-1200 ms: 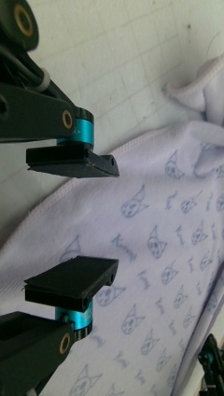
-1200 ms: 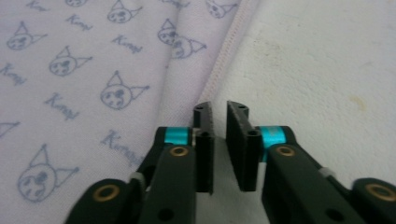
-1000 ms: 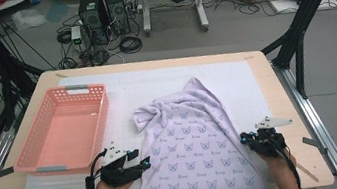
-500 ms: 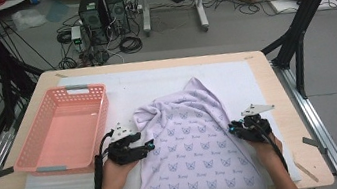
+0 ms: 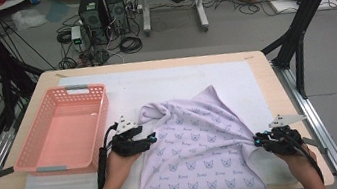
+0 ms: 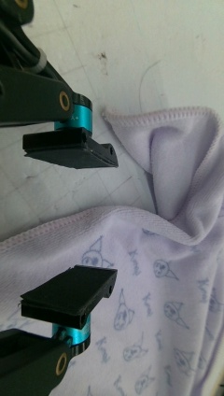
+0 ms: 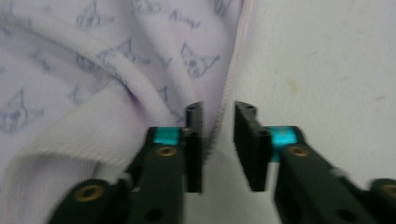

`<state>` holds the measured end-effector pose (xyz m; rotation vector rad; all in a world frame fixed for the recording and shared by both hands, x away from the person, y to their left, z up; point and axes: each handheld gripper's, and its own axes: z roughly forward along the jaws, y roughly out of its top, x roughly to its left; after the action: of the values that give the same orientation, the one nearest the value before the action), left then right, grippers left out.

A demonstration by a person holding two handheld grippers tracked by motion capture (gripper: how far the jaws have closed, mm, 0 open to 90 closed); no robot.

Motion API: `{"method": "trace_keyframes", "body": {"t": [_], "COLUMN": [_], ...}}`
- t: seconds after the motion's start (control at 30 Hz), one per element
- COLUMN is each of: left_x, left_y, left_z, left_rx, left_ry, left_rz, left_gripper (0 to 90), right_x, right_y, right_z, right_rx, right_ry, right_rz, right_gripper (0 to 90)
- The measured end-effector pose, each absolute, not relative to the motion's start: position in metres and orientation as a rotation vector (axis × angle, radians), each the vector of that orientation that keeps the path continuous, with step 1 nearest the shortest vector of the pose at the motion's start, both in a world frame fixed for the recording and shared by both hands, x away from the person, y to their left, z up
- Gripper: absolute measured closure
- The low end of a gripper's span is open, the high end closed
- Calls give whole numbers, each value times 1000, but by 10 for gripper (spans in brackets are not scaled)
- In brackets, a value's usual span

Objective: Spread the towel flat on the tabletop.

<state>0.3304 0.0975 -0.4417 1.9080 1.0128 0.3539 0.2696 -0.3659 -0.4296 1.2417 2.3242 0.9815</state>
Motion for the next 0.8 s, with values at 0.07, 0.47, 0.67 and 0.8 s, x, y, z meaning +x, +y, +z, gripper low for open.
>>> {"method": "trace_keyframes", "body": {"t": [0.07,0.47,0.67,0.8], "left_x": [336,369,360,344], "left_y": [90,54,61,71], "left_z": [-439,-451,-447,-442], "left_rx": [1917,1981,2025,2038], "left_ry": [1002,1020,969,940], "left_rz": [362,311,306,273], "left_gripper": [396,534,841,848], "right_x": [272,285,295,299], "right_y": [-366,-357,-351,-349], "right_z": [-427,-432,-433,-433], "right_rx": [1250,1275,1305,1302], "right_ry": [2289,2220,2183,2172], "right_rz": [1037,1108,1106,1099], "right_gripper": [649,583,516,501]}}
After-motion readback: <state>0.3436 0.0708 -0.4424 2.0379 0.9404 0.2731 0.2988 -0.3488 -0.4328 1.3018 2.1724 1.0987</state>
